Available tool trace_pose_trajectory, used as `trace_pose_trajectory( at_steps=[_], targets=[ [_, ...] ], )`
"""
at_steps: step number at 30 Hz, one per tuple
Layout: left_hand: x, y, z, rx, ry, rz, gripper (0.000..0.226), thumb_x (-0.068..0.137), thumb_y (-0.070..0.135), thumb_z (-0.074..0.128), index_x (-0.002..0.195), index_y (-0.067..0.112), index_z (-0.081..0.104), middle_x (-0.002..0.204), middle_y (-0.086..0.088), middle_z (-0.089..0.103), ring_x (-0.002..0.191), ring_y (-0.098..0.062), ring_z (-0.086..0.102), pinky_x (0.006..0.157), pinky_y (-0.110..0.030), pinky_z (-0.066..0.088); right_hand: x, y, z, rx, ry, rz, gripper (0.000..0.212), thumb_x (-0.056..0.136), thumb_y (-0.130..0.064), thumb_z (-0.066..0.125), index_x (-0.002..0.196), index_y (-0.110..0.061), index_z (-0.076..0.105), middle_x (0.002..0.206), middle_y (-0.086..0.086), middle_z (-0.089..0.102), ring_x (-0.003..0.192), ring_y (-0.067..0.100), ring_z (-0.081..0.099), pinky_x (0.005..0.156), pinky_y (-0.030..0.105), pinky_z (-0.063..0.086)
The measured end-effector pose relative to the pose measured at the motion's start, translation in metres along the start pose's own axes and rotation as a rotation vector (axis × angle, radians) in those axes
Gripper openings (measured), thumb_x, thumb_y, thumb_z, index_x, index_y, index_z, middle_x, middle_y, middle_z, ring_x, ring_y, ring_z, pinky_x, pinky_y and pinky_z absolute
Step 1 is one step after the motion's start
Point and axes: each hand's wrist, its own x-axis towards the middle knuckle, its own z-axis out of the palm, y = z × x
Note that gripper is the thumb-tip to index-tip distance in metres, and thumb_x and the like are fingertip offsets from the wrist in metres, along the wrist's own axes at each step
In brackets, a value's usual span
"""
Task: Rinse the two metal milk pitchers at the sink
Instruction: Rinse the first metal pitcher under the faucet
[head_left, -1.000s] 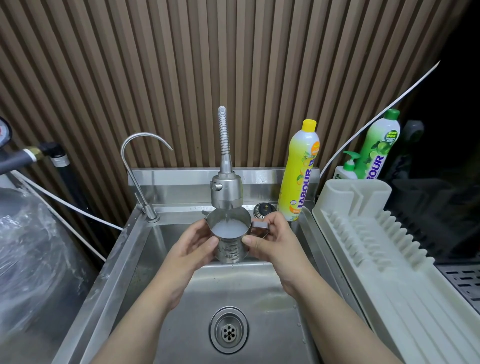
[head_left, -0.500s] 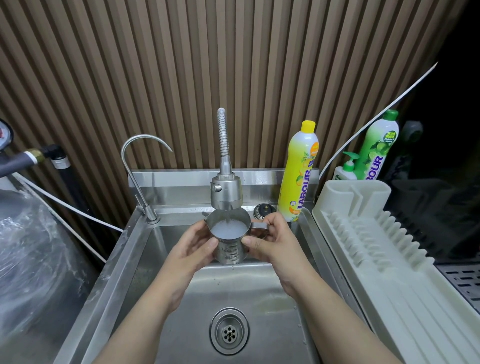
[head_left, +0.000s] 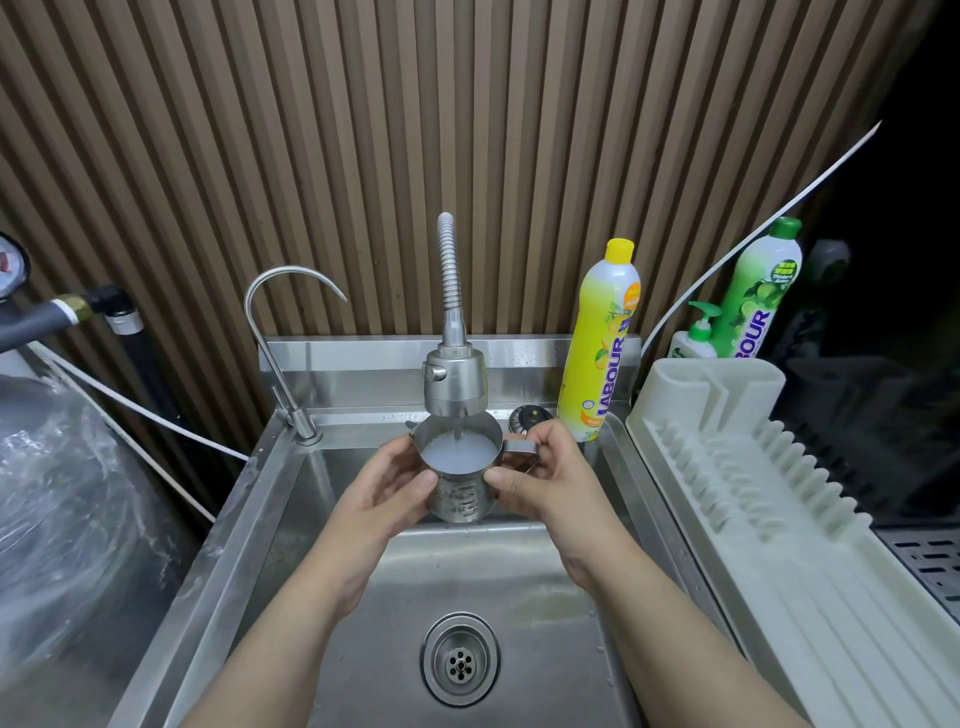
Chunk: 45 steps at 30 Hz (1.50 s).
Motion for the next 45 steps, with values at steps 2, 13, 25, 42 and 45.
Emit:
trace_pose_trajectory(
  at_steps=[2,13,25,42,45],
  targets=[
    [0.001,0.001,0.000,0.009,-0.004,0.000,0.066,0.060,0.047,0.083,0.120,0.029,0.062,0.125,0.004,0.067,0.121,-0.018,0.060,0.094,-0.037,0.053,0.002,0.001,-0.001,0.000,-0.008,-0.017,0.035,0.075,0.006,0.071,0.078,-0.017,0.045,0.081,-0.007,0.067,0.079,0.011,0.059,0.087,0.047,0.050],
    [0.010,0.008,0.003,0.041,0.001,0.030,0.046,0.064,0.037,0.073,0.109,0.042,0.066,0.115,0.016,0.070,0.118,-0.009,0.060,0.100,-0.036,0.049,0.009,-0.004,-0.006,-0.048,-0.024,-0.118,0.037,0.062,-0.010,0.075,0.079,-0.020,0.043,0.078,-0.012,0.068,0.078,0.007,0.058,0.089,0.053,0.049],
    [0.001,0.002,-0.001,0.020,0.019,-0.001,0.066,0.051,0.054,0.085,0.112,0.038,0.065,0.118,0.011,0.069,0.124,-0.019,0.057,0.104,-0.044,0.045,0.003,0.004,-0.002,-0.092,-0.039,-0.104,0.037,0.064,-0.010,0.075,0.065,-0.042,0.056,0.087,-0.009,0.068,0.087,0.011,0.059,0.097,0.058,0.048],
    [-0.002,0.002,0.001,0.016,-0.010,0.003,0.064,0.050,0.057,0.084,0.109,0.040,0.066,0.116,0.012,0.070,0.115,-0.010,0.062,0.096,-0.036,0.048,0.000,0.005,-0.004,-0.091,-0.008,-0.070,0.033,0.062,-0.011,0.074,0.077,-0.020,0.046,0.088,-0.011,0.068,0.085,0.012,0.058,0.085,0.040,0.051],
    [-0.002,0.002,0.000,0.015,-0.008,0.002,0.066,0.051,0.057,0.084,0.111,0.037,0.065,0.118,0.009,0.070,0.118,-0.014,0.060,0.097,-0.038,0.048,0.001,0.006,-0.005,-0.089,-0.007,-0.064,0.033,0.062,-0.011,0.075,0.077,-0.021,0.046,0.087,-0.011,0.069,0.085,0.012,0.059,0.086,0.042,0.051]
  ],
)
